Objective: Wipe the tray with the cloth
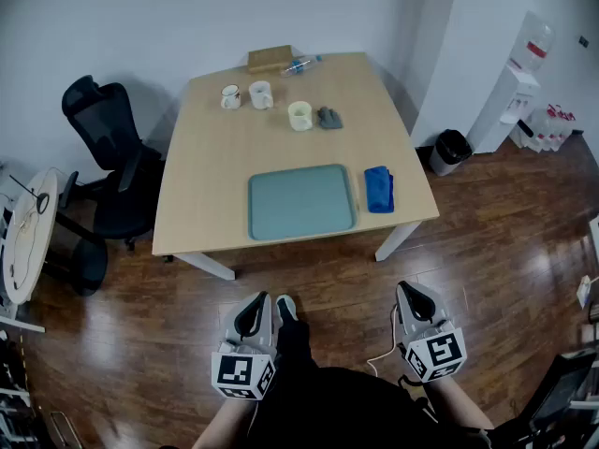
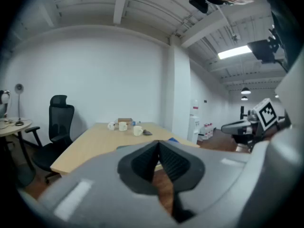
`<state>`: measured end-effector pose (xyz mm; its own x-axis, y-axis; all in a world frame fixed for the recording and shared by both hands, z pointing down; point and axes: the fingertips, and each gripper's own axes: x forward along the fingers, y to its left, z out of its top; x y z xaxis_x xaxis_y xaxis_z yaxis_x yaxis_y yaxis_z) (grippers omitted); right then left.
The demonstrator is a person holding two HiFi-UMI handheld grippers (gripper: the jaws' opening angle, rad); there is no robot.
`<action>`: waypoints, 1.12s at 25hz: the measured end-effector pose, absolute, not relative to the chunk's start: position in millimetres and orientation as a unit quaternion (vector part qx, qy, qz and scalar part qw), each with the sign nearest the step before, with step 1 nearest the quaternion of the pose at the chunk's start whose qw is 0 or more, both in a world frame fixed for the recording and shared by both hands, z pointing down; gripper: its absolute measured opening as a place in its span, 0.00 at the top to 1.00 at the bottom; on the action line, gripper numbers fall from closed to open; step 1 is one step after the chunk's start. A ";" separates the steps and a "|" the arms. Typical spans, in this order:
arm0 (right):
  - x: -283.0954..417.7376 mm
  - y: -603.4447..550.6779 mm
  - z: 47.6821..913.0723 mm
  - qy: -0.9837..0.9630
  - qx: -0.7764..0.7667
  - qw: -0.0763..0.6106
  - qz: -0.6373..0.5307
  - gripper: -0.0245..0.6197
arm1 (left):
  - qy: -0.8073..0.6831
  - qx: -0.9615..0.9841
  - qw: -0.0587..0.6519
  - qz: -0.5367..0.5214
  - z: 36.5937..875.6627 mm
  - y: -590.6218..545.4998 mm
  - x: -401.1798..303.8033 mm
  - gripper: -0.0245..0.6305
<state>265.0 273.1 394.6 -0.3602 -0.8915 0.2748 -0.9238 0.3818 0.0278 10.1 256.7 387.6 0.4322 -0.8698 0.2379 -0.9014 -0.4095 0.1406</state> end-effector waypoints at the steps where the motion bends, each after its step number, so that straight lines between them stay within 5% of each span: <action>1: 255.5 248.9 399.6 -0.818 0.558 0.124 0.073 0.95 | -0.527 0.838 0.122 0.068 393.8 233.6 -5.4 0.96; 10: 249.3 55.1 449.1 -0.737 0.638 0.167 0.148 0.88 | -0.486 0.859 0.122 0.101 407.5 68.8 -87.1 0.96; 24: 273.6 -74.6 628.3 -0.608 0.630 0.408 0.258 0.56 | -0.543 0.808 0.166 0.158 422.9 7.8 -122.3 0.96; 28: 303.1 -75.2 635.3 -0.589 0.635 0.433 0.250 0.55 | -0.553 0.797 0.184 0.159 430.5 -4.8 -121.3 0.96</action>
